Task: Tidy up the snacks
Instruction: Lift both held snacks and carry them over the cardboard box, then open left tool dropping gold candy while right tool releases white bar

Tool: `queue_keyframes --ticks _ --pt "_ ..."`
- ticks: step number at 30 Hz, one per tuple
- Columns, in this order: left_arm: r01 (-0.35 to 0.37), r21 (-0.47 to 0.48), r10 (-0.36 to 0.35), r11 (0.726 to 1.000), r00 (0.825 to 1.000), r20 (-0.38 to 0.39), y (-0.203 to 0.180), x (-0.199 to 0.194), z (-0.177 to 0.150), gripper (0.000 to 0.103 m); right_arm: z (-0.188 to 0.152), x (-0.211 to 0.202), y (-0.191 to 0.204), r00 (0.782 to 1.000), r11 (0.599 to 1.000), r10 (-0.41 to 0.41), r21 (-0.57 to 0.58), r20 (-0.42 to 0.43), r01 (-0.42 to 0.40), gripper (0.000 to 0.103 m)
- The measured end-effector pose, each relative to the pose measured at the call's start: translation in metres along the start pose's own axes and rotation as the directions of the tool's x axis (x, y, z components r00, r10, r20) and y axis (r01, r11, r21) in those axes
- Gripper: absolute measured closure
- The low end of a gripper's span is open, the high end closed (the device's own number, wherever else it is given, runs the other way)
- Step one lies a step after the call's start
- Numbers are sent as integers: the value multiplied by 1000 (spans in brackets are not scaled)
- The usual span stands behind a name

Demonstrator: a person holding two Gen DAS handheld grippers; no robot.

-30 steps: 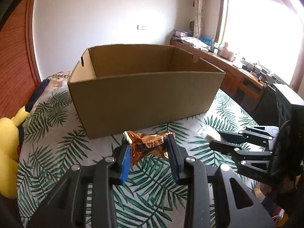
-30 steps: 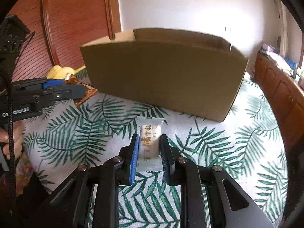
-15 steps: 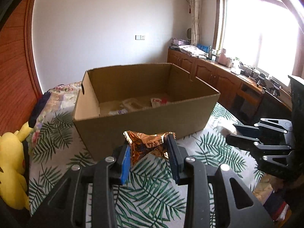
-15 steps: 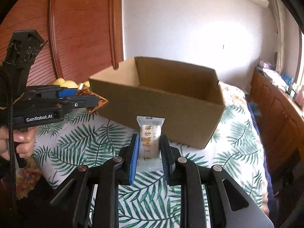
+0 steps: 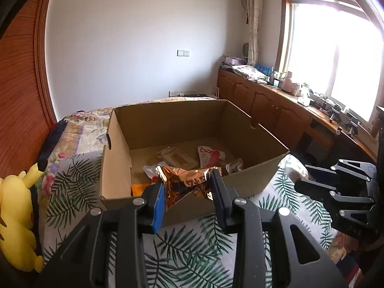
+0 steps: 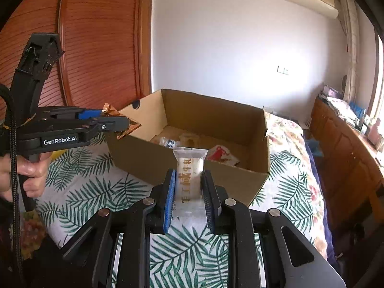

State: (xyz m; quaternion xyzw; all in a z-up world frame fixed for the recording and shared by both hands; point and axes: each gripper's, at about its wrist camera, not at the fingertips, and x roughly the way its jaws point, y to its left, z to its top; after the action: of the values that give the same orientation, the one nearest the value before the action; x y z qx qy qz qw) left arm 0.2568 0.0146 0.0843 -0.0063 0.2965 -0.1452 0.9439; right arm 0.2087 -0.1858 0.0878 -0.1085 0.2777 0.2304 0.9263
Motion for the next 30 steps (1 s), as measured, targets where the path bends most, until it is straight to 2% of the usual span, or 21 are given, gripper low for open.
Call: queue_keyframes --ticks 15,30 --pt "-70 -41 68 997 996 -57 18 37 11 70 19 33 -25 999 998 -27 50 -38 29 82" --pt "-100 -60 94 993 992 -89 24 60 6 68 28 73 -33 993 995 -67 69 -92 74 82"
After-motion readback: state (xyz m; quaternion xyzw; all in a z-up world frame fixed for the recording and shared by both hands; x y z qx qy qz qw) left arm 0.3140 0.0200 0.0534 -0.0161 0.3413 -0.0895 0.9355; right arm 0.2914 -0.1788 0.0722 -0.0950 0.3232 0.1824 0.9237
